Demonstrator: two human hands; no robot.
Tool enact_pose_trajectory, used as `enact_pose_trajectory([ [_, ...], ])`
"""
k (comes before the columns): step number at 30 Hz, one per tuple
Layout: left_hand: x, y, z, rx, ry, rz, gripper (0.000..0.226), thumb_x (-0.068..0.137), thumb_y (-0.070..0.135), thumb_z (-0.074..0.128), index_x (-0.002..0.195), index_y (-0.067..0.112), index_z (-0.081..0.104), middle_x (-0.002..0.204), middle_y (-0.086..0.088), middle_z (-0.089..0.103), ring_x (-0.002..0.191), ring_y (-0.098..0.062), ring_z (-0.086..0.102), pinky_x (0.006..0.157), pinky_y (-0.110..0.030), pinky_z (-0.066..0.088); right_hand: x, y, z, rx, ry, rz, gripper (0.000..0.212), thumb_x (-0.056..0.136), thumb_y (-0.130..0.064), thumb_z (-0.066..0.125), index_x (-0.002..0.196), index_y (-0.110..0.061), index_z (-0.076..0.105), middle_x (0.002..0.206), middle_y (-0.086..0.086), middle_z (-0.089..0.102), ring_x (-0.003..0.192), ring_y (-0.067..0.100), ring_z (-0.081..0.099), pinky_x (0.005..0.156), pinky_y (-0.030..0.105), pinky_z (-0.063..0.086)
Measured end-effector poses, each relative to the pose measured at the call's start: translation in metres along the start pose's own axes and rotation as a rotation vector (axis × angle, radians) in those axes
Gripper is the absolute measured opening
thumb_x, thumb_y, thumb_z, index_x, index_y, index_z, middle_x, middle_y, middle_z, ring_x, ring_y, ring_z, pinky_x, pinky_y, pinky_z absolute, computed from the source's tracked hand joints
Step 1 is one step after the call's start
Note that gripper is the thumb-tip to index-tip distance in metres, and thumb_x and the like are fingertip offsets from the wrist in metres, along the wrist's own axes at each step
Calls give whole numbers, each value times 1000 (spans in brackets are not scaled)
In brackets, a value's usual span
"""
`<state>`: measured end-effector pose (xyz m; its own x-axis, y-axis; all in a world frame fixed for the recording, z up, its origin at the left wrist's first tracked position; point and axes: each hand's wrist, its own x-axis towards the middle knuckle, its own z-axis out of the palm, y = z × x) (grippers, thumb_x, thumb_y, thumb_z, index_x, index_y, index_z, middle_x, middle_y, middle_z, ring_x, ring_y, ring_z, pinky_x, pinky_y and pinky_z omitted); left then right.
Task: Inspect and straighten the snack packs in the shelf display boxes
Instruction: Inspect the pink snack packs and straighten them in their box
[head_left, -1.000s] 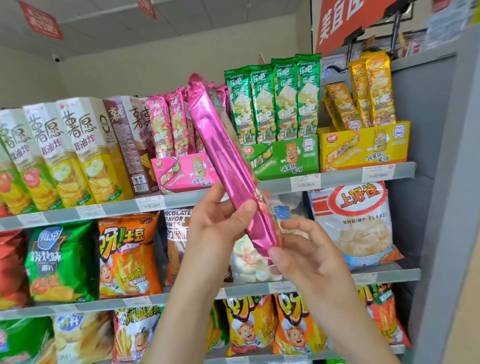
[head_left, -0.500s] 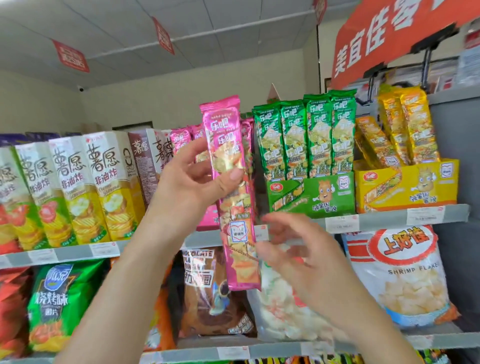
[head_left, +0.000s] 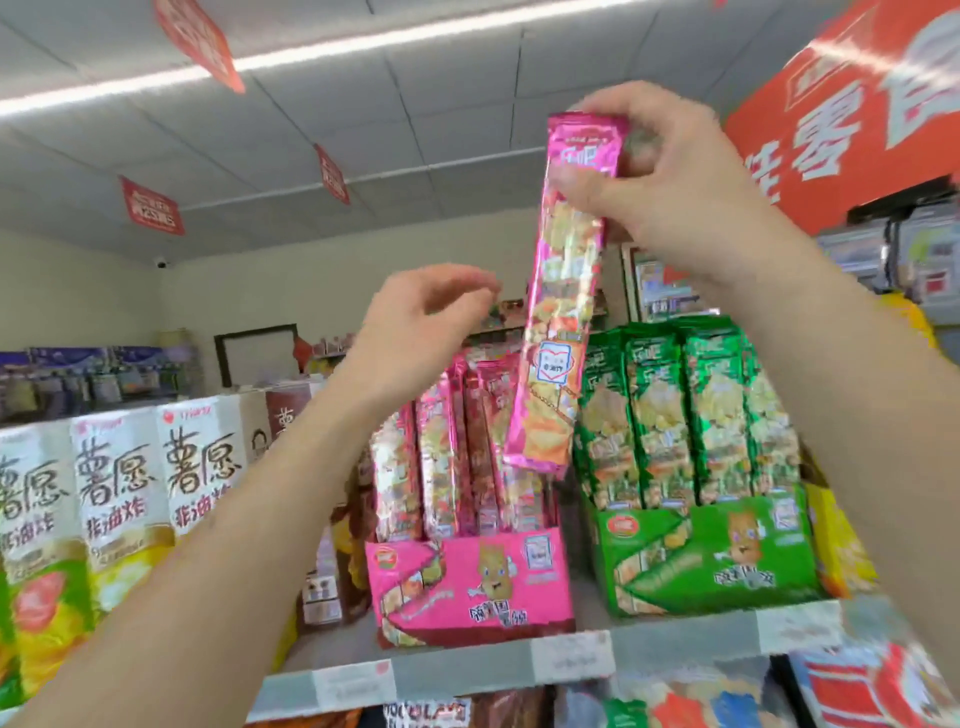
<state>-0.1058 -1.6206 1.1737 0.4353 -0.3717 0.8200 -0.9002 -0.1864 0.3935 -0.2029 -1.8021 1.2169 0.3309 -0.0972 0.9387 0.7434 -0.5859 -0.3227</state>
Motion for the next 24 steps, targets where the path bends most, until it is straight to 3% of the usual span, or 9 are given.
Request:
enact_pose_trajectory([
  [2, 16, -16, 8, 373, -77, 32, 23, 95, 21, 52, 103, 22, 74, 99, 0, 74, 97, -20, 66, 74, -22, 43, 23, 6, -5, -37, 147, -33, 27, 85, -8, 69, 103, -23, 55, 106, 10, 67, 93, 22, 67, 83, 45, 58],
  [5, 26, -32, 26, 696, -332, 113, 32, 102, 32, 40, 90, 14, 63, 102, -17, 70, 96, -32, 63, 67, -31, 37, 51, 12, -8, -71, 349, -90, 22, 86, -9, 63, 105, -16, 54, 102, 7, 65, 91, 18, 64, 84, 37, 55],
  [8, 30, -38, 34, 790, -471, 213, 39, 103, 32, 36, 86, 6, 59, 88, -18, 65, 87, -35, 60, 76, -40, 45, 65, 19, -3, -148, 419, -117, 20, 88, -9, 61, 107, -12, 54, 93, -7, 58, 89, 10, 58, 82, 25, 49],
  [12, 24, -33, 24, 680, -432, 352, 39, 99, 33, 46, 72, 6, 52, 70, -12, 57, 69, -30, 52, 71, -42, 42, 71, 32, 8, -173, 409, -85, 21, 91, -9, 62, 110, -10, 54, 100, -6, 59, 96, 11, 60, 81, 21, 49],
  [15, 13, -26, 4, 434, -444, 261, 39, 91, 53, 53, 80, 16, 59, 68, -3, 59, 61, -19, 54, 62, -31, 41, 71, 43, 16, -200, 304, -29, 21, 91, -9, 63, 110, -14, 55, 100, -6, 59, 89, 6, 59, 71, 12, 46],
  [17, 7, -23, -10, 348, -478, 192, 45, 78, 70, 56, 90, 27, 63, 75, 3, 63, 66, -14, 58, 60, -23, 43, 68, 49, 23, -255, 154, 32, 21, 89, -9, 65, 107, -16, 56, 98, -7, 59, 91, 10, 59, 69, 14, 46],
  [19, 4, -24, -17, 344, -501, 111, 59, 62, 79, 63, 106, 41, 62, 86, 14, 63, 74, -5, 60, 68, -10, 47, 62, 53, 31, -286, -18, 96, 19, 86, -8, 65, 100, -18, 56, 93, -7, 58, 90, 15, 61, 64, 19, 49],
  [21, 2, -27, -18, 335, -504, 80, 75, 52, 76, 69, 112, 35, 53, 86, 19, 58, 74, 8, 57, 73, 1, 40, 55, 56, 40, -306, -190, 180, 20, 83, -4, 64, 94, -18, 56, 95, -2, 61, 85, 21, 67, 57, 27, 55],
  [24, 1, -28, -15, 384, -467, 155, 81, 55, 71, 71, 123, 28, 61, 118, 6, 64, 100, 1, 57, 85, -11, 44, 48, 61, 49, -379, -427, 290, 21, 81, -2, 68, 89, -19, 57, 89, 6, 67, 67, 22, 72, 49, 27, 56],
])
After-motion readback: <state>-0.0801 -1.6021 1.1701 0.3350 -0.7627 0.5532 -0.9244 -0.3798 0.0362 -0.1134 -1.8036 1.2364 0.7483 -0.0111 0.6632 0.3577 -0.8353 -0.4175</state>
